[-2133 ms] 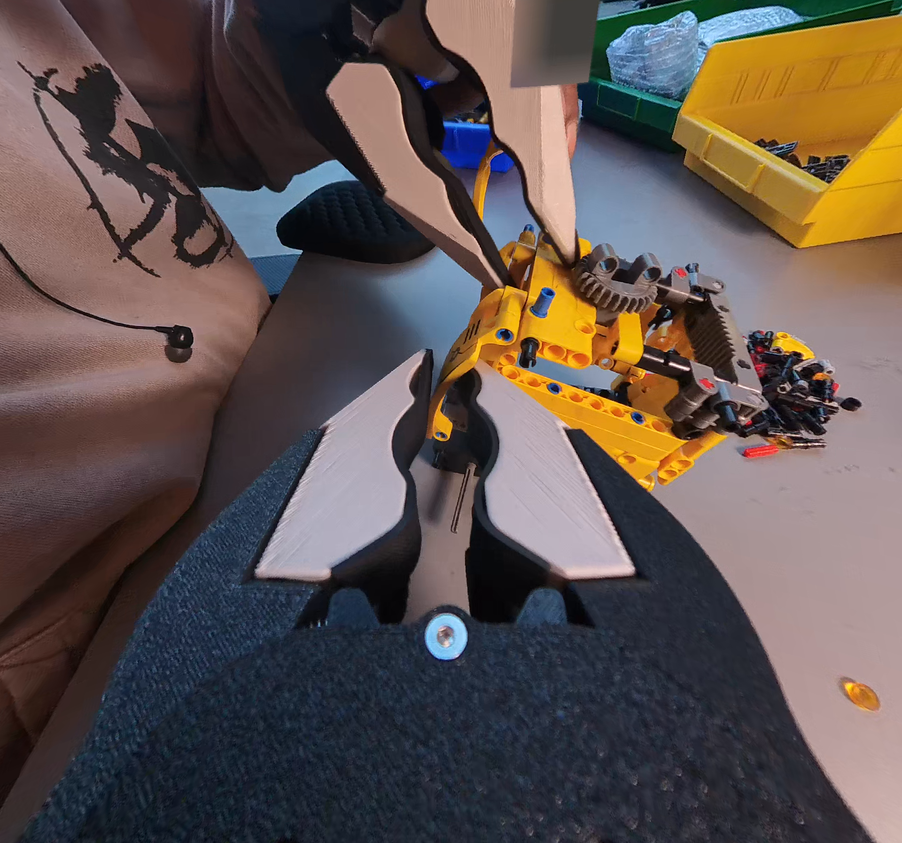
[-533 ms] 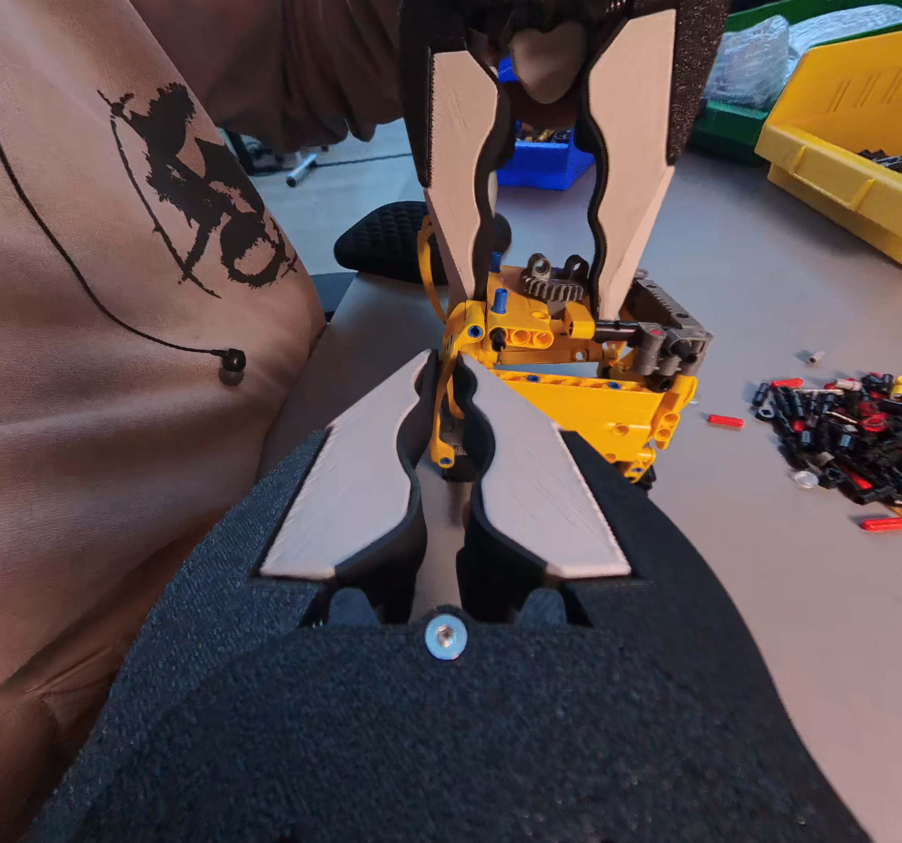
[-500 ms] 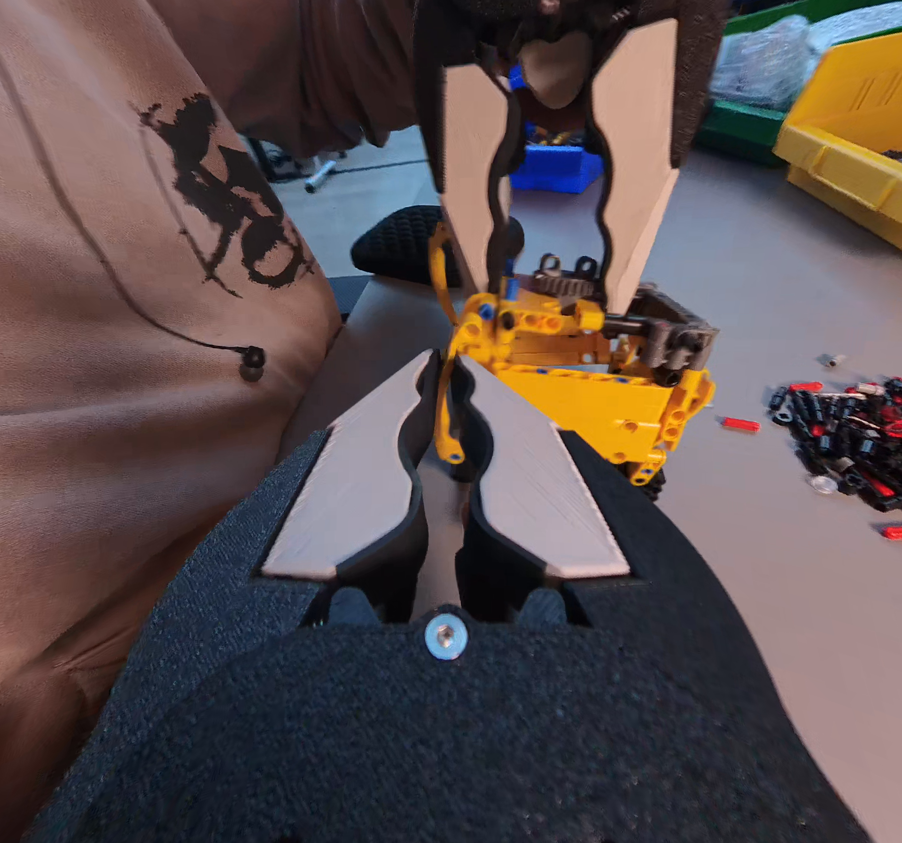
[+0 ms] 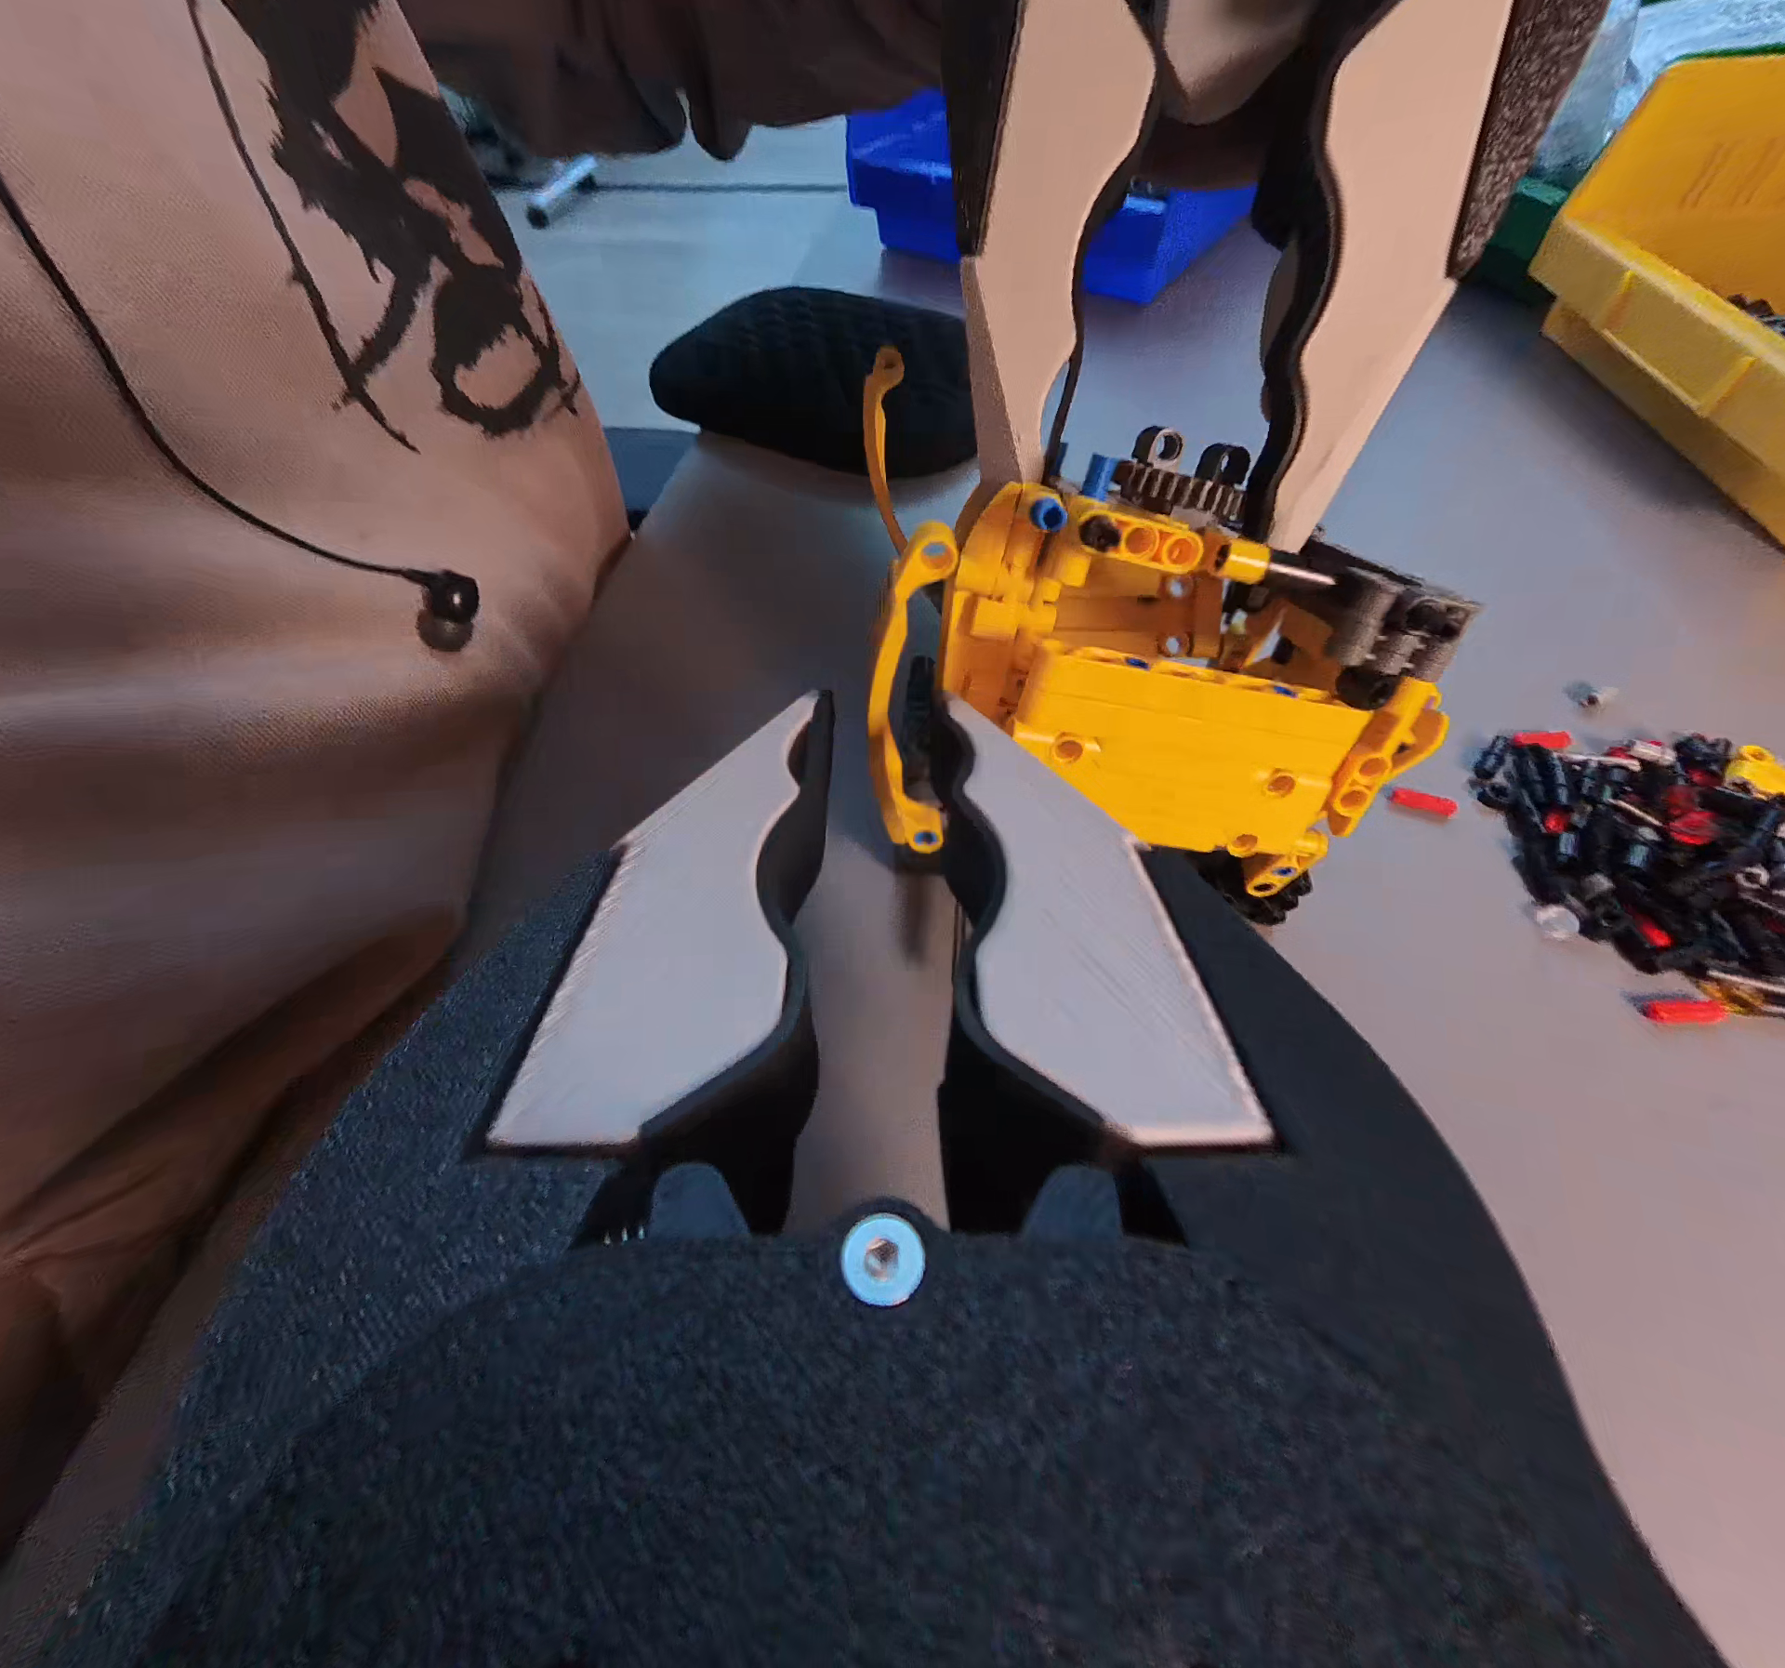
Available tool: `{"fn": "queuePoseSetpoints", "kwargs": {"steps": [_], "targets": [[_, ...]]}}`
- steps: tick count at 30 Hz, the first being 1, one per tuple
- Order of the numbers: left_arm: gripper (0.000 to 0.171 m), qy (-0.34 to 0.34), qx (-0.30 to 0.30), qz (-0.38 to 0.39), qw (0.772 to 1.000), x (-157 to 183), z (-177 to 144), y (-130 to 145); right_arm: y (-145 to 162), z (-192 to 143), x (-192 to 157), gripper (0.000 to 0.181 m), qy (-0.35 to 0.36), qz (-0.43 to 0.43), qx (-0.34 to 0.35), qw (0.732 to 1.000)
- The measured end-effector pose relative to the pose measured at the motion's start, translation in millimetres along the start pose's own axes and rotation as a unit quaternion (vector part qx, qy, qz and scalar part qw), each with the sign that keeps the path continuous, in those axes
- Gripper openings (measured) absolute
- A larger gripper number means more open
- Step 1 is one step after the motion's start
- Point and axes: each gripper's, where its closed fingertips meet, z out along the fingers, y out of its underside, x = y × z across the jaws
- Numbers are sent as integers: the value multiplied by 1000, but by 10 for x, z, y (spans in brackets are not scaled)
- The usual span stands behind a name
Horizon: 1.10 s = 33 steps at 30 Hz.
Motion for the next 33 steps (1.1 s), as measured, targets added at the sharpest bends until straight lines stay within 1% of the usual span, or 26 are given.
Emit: {"fn": "queuePoseSetpoints", "kwargs": {"steps": [2,4,6,8,11,12,16,18,19,22,26,33], "targets": [[49,-3,8,-1,1000,12,2,-4,106,-40,4,19,11,-28,-34,999],[52,-12,14,1,1000,14,22,1,148,-21,12,17,24,-54,-50,997],[58,5,2,-3,1000,97,98,40,262,54,58,11,44,-78,-88,992],[65,-5,-7,2,1000,105,179,42,260,113,30,4,43,-98,-89,990],[75,-29,-35,12,999,40,290,99,231,166,-8,2,37,-97,-84,991],[75,-27,-48,17,998,48,319,128,221,177,-12,1,39,-99,-85,991],[72,-34,-55,9,998,56,308,134,222,172,-31,1,58,-116,-99,987],[69,-39,-59,10,997,78,279,144,206,185,-69,1,70,-148,-107,981],[64,-50,-62,6,997,58,258,144,182,202,-106,1,72,-165,-106,978],[64,-56,-64,8,996,90,248,160,174,235,-164,0,89,-217,-118,965],[64,-64,-74,7,995,108,252,151,196,227,-194,1,82,-224,-114,964],[64,-31,-74,-13,997,164,316,135,220,182,-259,1,57,-203,-105,972]]}}
